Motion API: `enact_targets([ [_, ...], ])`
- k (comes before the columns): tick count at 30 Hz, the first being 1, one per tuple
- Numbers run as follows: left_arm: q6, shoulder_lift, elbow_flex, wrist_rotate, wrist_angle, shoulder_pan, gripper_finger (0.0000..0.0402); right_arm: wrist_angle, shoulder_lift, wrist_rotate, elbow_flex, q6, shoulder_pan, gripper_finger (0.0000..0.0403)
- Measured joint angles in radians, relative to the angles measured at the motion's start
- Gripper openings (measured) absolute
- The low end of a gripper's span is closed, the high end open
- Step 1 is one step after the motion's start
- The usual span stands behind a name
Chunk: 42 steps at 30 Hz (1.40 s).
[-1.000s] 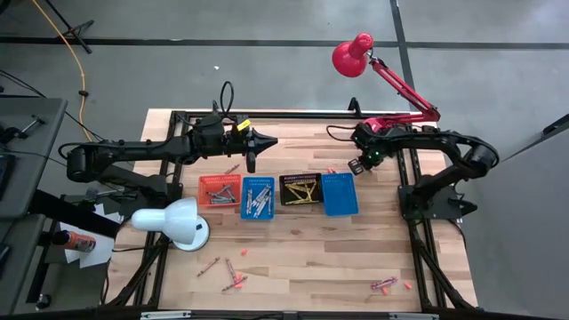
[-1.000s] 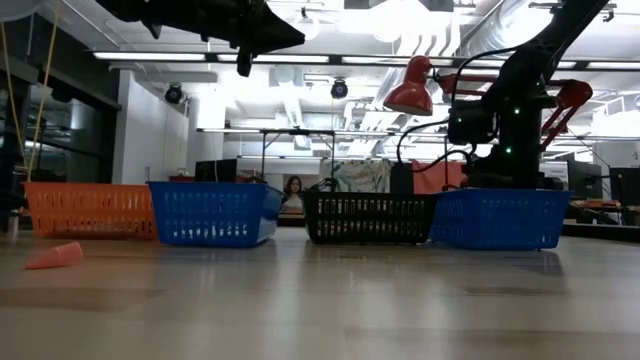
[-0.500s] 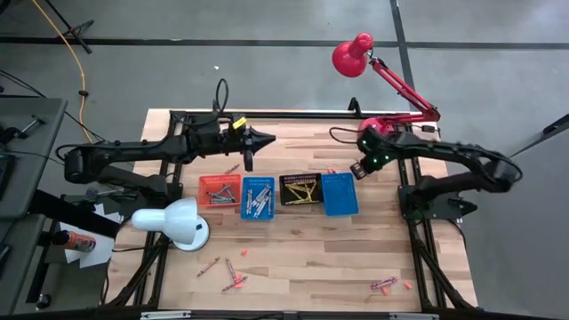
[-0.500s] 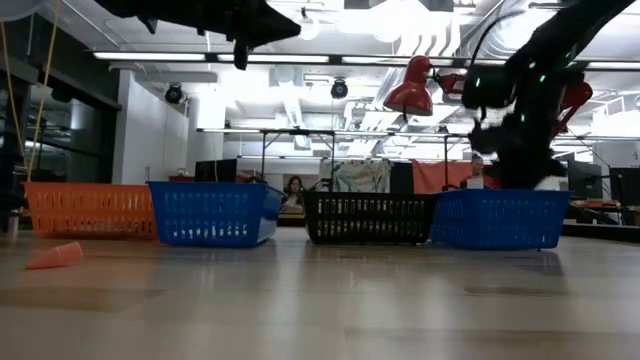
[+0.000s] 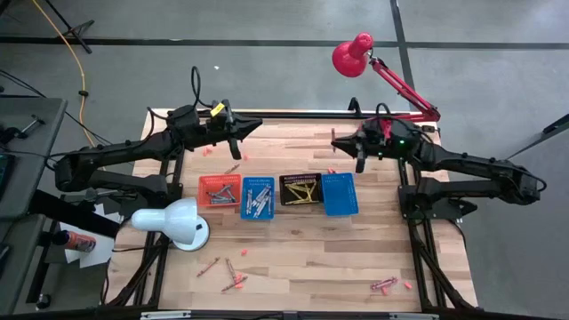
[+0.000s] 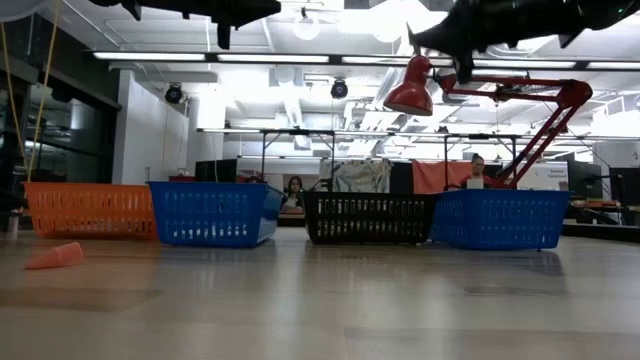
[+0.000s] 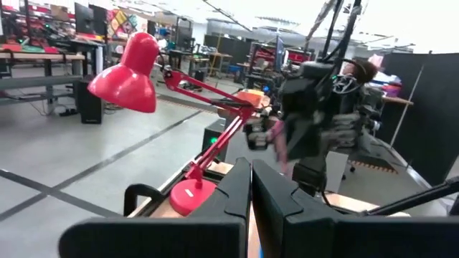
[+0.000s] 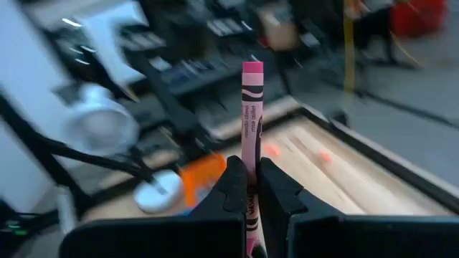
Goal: Sort crayons
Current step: Put the pink crayon into the right blue bin
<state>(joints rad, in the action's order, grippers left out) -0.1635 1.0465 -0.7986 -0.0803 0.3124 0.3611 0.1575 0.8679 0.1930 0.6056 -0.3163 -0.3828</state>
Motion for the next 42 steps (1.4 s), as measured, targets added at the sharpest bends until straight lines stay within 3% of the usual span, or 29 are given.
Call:
enact_targets([
  [4,0.0,-0.003,0.0,0.0,-0.002,0.002,0.0003,0.113,0.004,0.063,0.0,0.006,0.017,0.0],
  [18,0.0,-0.003,0.0,-0.003,-0.006,0.002,0.0003,0.083,0.004,0.099,0.001,-0.03,0.019,0.0],
  [21,0.0,-0.002,0.0,-0.003,-0.021,0.002,0.0003,-0.002,0.004,0.129,0.001,-0.084,0.019,0.0],
  [25,0.0,-0.002,0.001,-0.002,-0.043,0.002,0.0003,-0.239,0.004,0.172,0.001,-0.137,0.029,0.0],
  [32,0.0,-0.002,0.001,-0.002,-0.067,0.002,0.0003,-0.602,0.031,0.091,0.001,-0.245,0.101,0.0],
  [42,0.001,-0.002,0.001,-0.001,-0.071,0.002,0.0003,-0.632,0.218,0.02,0.001,-0.658,0.168,0.0024],
])
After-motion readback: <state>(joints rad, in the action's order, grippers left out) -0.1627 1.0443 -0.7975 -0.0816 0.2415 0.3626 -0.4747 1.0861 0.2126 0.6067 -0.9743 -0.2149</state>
